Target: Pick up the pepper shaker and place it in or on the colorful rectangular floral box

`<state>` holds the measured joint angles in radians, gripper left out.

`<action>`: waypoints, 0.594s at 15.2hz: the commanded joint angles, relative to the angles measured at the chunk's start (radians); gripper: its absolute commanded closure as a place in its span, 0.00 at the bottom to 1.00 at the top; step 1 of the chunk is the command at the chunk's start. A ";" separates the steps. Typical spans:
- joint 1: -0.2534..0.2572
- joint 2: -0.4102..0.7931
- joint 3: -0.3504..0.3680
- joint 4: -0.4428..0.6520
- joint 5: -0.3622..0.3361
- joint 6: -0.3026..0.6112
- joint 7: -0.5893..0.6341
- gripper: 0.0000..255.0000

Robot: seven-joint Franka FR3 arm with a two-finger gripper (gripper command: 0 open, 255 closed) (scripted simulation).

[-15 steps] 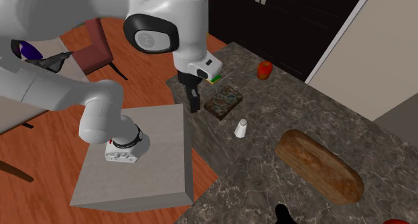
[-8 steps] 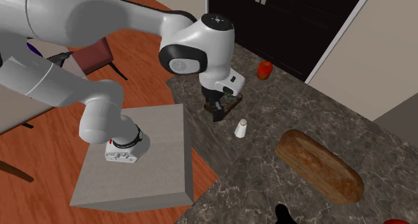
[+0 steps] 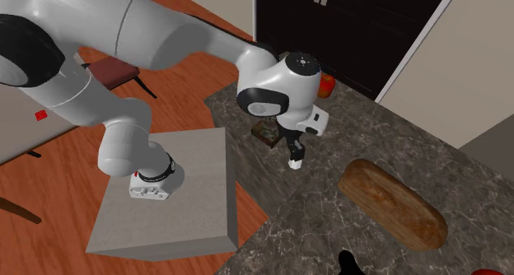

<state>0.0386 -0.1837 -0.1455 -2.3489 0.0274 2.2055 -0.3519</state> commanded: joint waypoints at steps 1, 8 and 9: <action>0.006 0.079 -0.008 0.052 0.029 0.041 -0.032 0.00; 0.009 0.177 -0.010 0.063 0.067 0.136 -0.068 0.00; 0.010 0.186 -0.009 0.058 0.070 0.149 -0.070 0.00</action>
<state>0.0483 -0.0069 -0.1547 -2.2878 0.0940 2.3421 -0.4193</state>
